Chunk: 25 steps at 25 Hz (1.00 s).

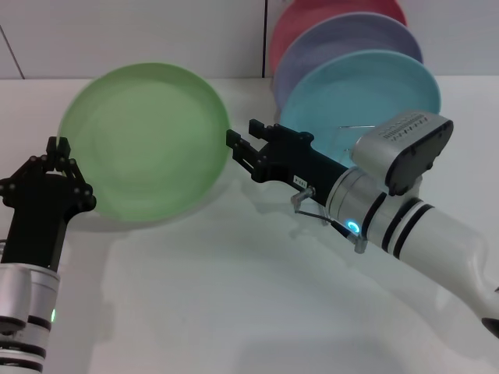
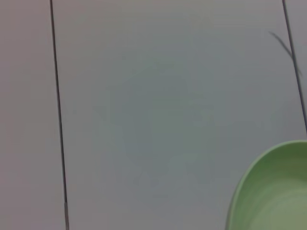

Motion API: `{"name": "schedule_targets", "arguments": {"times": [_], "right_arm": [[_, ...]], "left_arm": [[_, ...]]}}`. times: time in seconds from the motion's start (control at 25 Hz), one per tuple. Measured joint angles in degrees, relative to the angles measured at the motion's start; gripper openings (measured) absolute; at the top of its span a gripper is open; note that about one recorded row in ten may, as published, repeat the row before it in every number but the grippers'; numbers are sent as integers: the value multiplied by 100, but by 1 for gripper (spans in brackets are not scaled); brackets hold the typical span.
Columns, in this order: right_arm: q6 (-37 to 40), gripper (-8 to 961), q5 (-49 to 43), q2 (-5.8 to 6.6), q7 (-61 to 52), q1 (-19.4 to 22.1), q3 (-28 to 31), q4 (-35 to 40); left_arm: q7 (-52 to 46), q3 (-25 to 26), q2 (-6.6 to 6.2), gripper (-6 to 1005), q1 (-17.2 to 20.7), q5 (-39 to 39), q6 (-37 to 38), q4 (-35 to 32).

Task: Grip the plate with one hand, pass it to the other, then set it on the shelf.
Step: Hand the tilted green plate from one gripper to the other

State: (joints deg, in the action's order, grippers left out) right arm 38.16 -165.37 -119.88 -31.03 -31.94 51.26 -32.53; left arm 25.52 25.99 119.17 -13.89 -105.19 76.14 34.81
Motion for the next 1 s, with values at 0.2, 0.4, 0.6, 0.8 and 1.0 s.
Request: {"name": "schedule_targets", "arguments": {"times": [0.2,0.4,0.6,0.8,1.0], "right_arm": [[-119,430,4,0,0,-63,-2,-17],[-153,425,12,0,-4,-100,-12,-26],[-182,408,19,0,-6,-128,-57,-26],[-262,342,42,0,-39,-164,-75,-26],[-287,240,71,0,-55,-189,-74,-24]], "left_arm": [[133,-97,0,34,11,4,95,19],[234,-147,0,34,10,13,130,26],[294,-149,0,35,2,75,129,26],[302,-157,0,35,3,90,129,26],[304,-171,0,35,5,90,129,13]]}}
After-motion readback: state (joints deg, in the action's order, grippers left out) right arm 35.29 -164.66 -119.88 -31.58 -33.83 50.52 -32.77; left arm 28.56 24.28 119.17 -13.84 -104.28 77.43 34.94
